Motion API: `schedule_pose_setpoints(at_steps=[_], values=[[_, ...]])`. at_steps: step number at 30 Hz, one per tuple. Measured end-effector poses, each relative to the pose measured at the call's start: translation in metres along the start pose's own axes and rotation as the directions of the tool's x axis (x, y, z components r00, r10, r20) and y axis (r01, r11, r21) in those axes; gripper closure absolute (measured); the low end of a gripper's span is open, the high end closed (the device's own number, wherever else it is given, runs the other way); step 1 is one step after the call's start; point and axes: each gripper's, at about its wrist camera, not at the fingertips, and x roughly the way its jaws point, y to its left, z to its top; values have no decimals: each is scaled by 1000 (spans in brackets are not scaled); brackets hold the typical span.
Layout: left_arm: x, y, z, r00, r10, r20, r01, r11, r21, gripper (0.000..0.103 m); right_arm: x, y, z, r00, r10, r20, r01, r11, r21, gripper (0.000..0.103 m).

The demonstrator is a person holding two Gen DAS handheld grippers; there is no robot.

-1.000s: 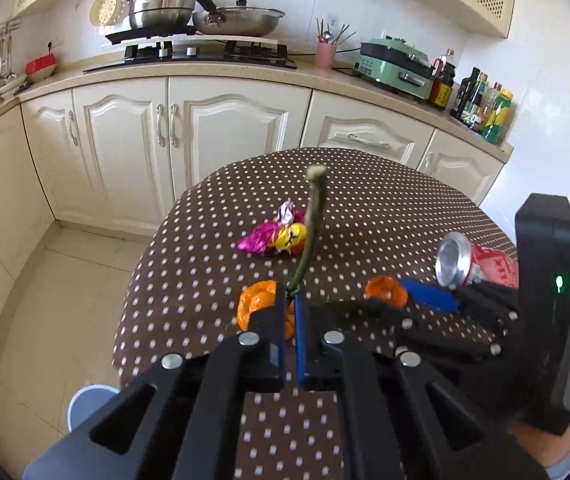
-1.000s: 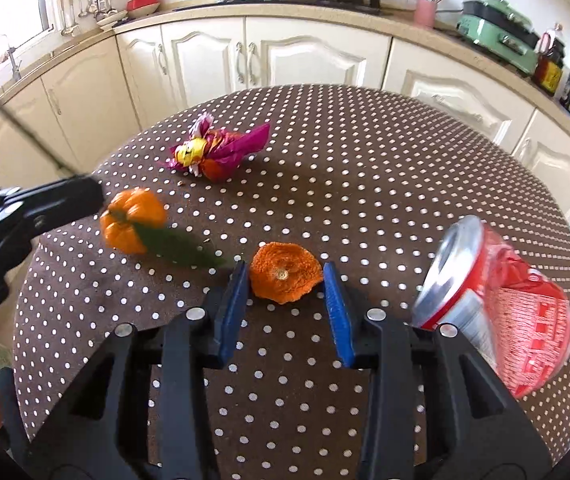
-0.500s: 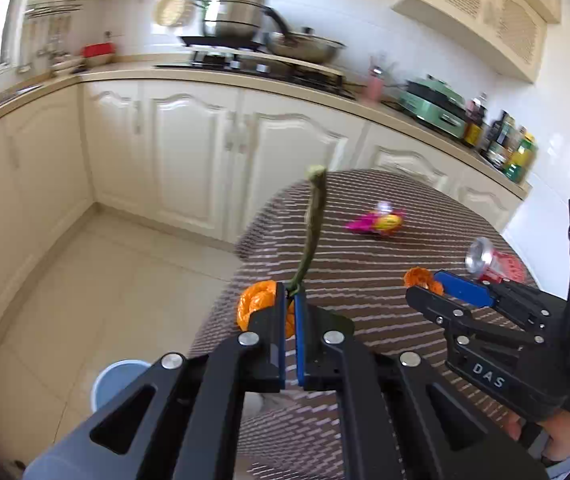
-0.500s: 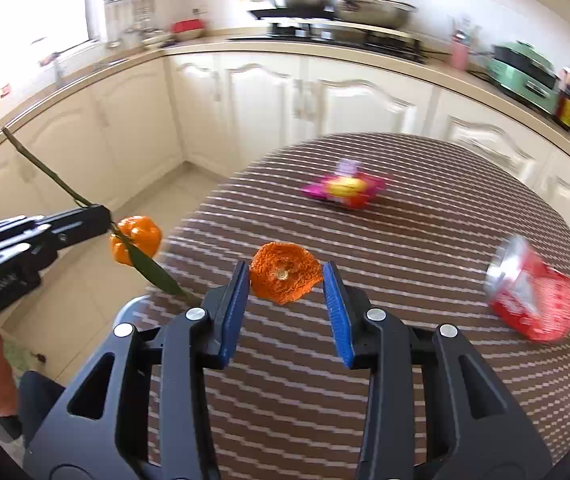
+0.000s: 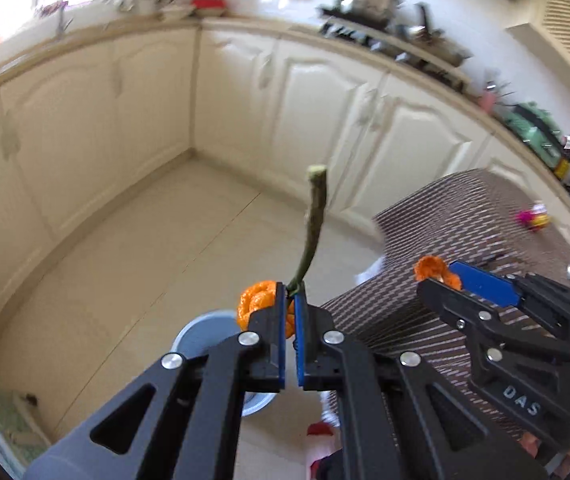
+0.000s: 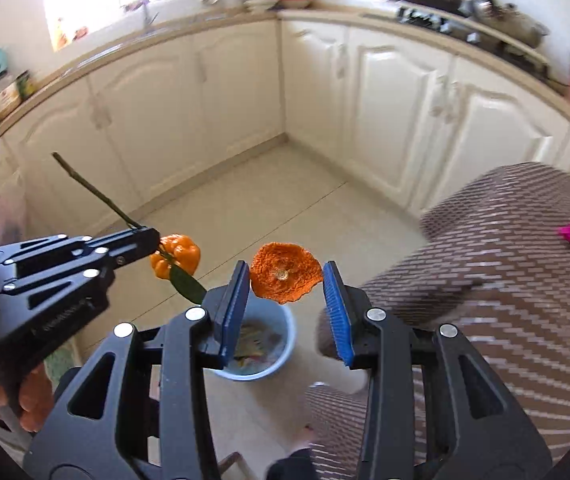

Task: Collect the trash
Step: 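Carry the tangerine and peel over the bucket and open both tools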

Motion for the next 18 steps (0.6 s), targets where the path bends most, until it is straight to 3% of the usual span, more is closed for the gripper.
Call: schedule_pose_setpoints(at_steps=[8, 15, 17, 18], values=[[74, 59, -24, 988, 49, -148, -61, 995, -80, 99, 82, 42, -12, 990, 54, -127, -58, 998, -28, 66], [107, 77, -29, 981, 51, -190, -72, 992, -105, 97, 125, 38, -16, 980, 62, -190, -63, 998, -1, 66], [113, 77, -28, 978, 49, -203, -72, 991, -108, 77, 132, 35, -17, 978, 61, -199, -62, 998, 2, 66], [115, 78, -28, 977, 59, -205, -83, 990, -111, 61, 135, 35, -18, 977, 62, -204, -62, 998, 4, 65]])
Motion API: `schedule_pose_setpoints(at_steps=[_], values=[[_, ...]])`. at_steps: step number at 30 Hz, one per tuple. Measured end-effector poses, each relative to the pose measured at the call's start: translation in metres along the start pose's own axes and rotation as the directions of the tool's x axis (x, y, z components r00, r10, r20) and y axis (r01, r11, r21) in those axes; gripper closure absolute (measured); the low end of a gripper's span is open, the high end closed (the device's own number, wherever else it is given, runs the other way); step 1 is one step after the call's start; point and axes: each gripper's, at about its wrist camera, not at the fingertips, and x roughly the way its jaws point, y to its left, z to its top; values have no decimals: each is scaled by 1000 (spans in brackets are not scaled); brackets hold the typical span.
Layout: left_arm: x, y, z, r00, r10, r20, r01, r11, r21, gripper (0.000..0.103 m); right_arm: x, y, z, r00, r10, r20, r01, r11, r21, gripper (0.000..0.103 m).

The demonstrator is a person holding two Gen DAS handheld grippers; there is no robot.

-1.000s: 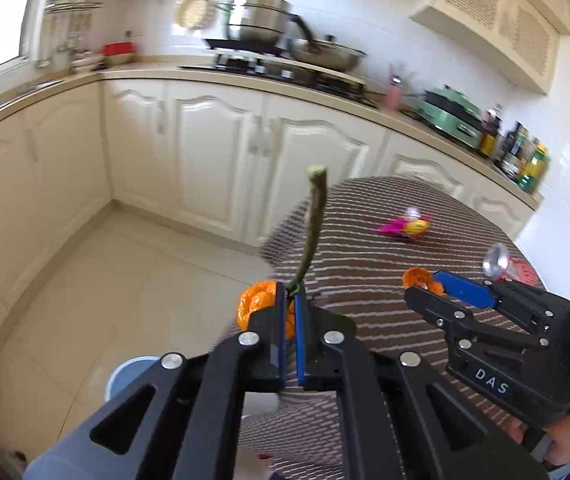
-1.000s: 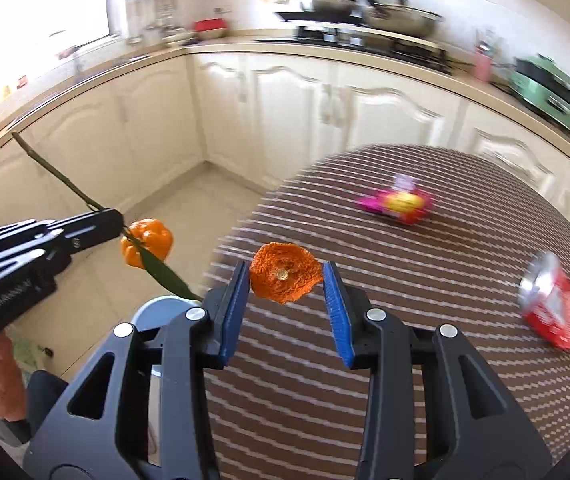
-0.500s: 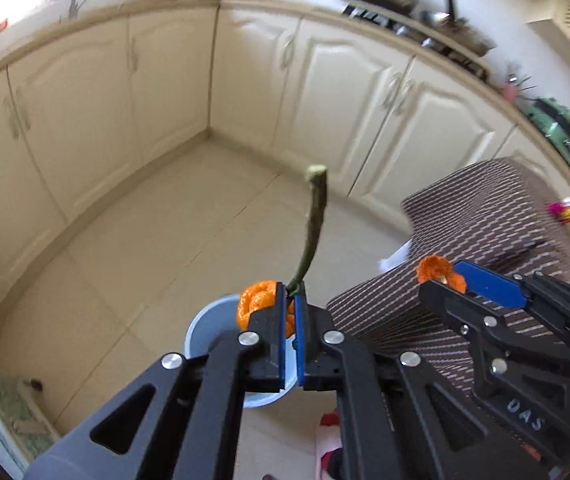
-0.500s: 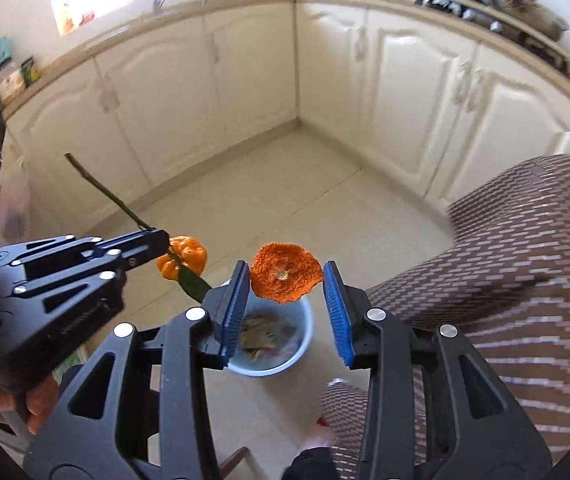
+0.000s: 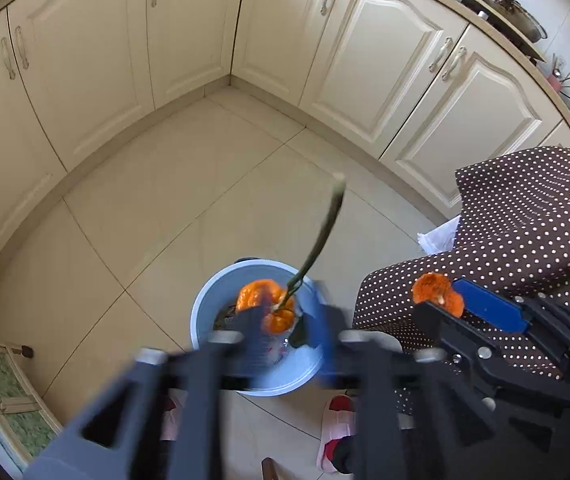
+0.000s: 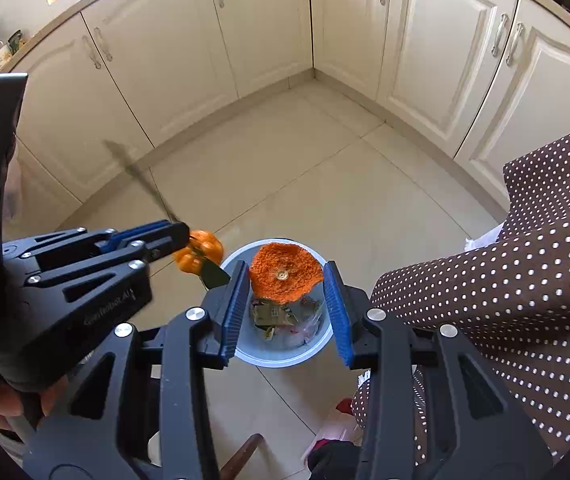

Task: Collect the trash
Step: 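Carry the tangerine and peel over the bucket and open both tools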

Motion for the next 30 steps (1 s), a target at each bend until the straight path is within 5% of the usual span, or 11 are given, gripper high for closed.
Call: schedule_pose_setpoints(at_steps=[3, 30], values=[[0, 4, -4, 999, 40, 13, -40, 999, 6, 53, 8, 2, 0, 1000, -1, -9, 1, 1000, 7, 65], [-17, 38, -12, 997, 78, 9, -78, 996, -50, 51, 18, 26, 9, 1000, 14, 12, -14, 1000, -7, 60]])
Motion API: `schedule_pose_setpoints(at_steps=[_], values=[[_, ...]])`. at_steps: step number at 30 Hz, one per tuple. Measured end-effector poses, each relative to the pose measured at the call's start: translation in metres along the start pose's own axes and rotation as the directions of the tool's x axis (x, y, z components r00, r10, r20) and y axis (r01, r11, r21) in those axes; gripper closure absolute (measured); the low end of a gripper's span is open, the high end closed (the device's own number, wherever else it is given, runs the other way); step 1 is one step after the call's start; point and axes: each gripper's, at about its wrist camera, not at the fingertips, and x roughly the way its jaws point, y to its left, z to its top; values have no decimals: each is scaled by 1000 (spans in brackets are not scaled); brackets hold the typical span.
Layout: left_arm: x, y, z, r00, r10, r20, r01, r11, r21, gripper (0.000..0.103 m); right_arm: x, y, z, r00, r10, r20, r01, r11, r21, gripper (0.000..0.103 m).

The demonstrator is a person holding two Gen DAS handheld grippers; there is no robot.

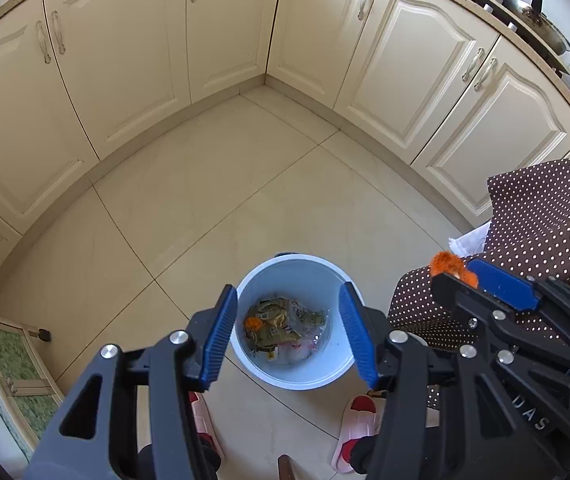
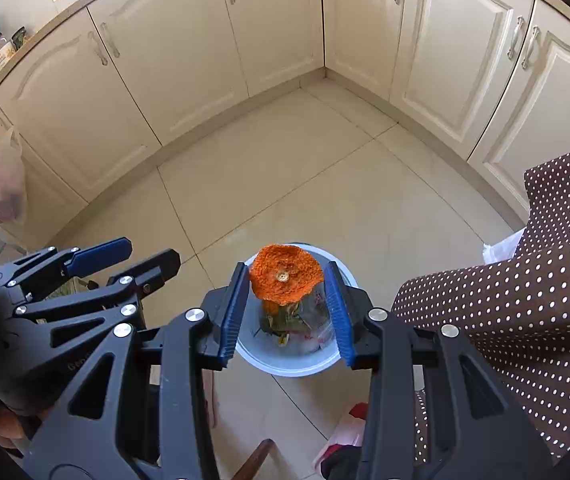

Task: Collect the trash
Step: 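Carry the tangerine and peel over the bucket and open both tools, then grasp the pink wrapper with the left tool while the right tool grasps the red can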

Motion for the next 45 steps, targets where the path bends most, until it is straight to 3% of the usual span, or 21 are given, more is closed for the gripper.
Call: schedule_pose_setpoints(at_steps=[4, 12, 23, 30, 36, 42, 45], values=[[-10, 0, 2, 1000, 8, 24, -8, 1000, 0, 45, -10, -1, 3, 1000, -8, 29, 8, 1000, 11, 55], [-41, -15, 5, 997, 11, 75, -13, 999, 32, 44, -40, -10, 1, 997, -17, 76, 16, 1000, 17, 54], [-127, -78, -7, 978, -35, 207, 7, 991, 137, 39, -138, -31, -17, 974, -57, 219, 49, 998, 42, 52], [-180, -153, -26, 956, -127, 265, 55, 963, 263, 36, -228, -70, -53, 930, -146, 337, 122, 988, 91, 48], [-205, -238, -50, 939, -247, 238, 138, 907, 398, 32, -296, -131, -99, 880, -273, 389, 217, 959, 183, 42], [-206, -325, -71, 932, -317, 174, 195, 846, 496, 32, -334, -206, -148, 824, -447, 348, 352, 885, 303, 40], [-199, -353, -81, 933, -331, 142, 215, 828, 518, 32, -345, -243, -172, 798, -519, 306, 413, 841, 349, 40]])
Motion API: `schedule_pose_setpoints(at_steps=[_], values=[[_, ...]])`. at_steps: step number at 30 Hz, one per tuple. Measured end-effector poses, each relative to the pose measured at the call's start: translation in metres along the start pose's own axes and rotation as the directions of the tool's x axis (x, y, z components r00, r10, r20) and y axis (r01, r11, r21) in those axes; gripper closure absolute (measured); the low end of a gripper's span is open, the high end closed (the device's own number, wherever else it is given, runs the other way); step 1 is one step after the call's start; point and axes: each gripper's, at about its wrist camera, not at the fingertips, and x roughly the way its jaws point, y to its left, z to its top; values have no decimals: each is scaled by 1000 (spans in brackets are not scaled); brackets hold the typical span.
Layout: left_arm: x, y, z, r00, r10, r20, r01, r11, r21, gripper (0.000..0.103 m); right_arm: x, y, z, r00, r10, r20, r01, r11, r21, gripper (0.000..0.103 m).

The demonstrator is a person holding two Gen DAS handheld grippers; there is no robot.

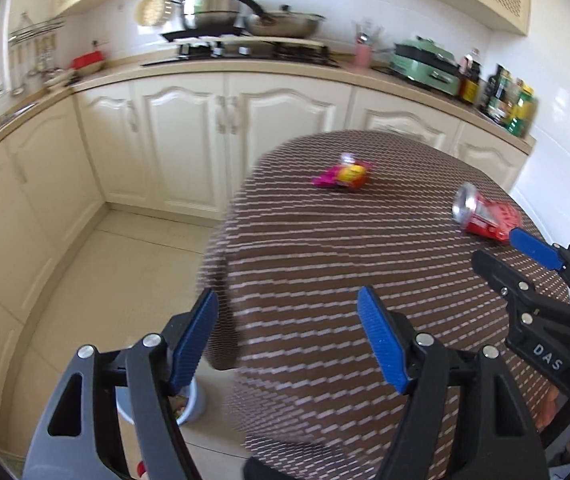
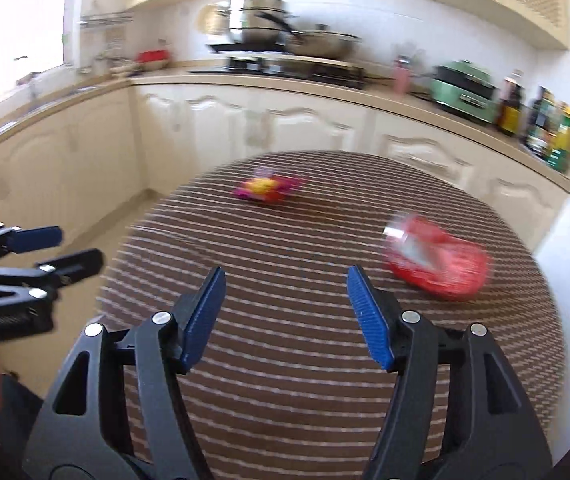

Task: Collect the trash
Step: 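Grasp the pink wrapper with the left tool while the right tool grasps the red can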

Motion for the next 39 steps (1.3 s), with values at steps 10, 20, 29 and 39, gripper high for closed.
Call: schedule_pose_setpoints(at_steps=[10, 20, 29, 39], values=[[61, -59, 16, 995, -51, -81, 51, 999, 4, 32, 39, -43, -16, 970, -231, -69, 209, 948, -238, 39], [97, -55, 28, 992, -44, -115, 39, 998, -40, 32, 90, -37, -25, 898, -440, -9, 381, 786, -486, 40], [110, -48, 50, 995, -65, -77, 63, 998, -24, 32, 100, -56, 13, 917, -399, 9, 377, 858, -348, 82], [142, -41, 89, 995, -76, -58, 75, 997, -29, 32, 107, -56, 67, 995, -100, -19, 98, 992, -75, 85]])
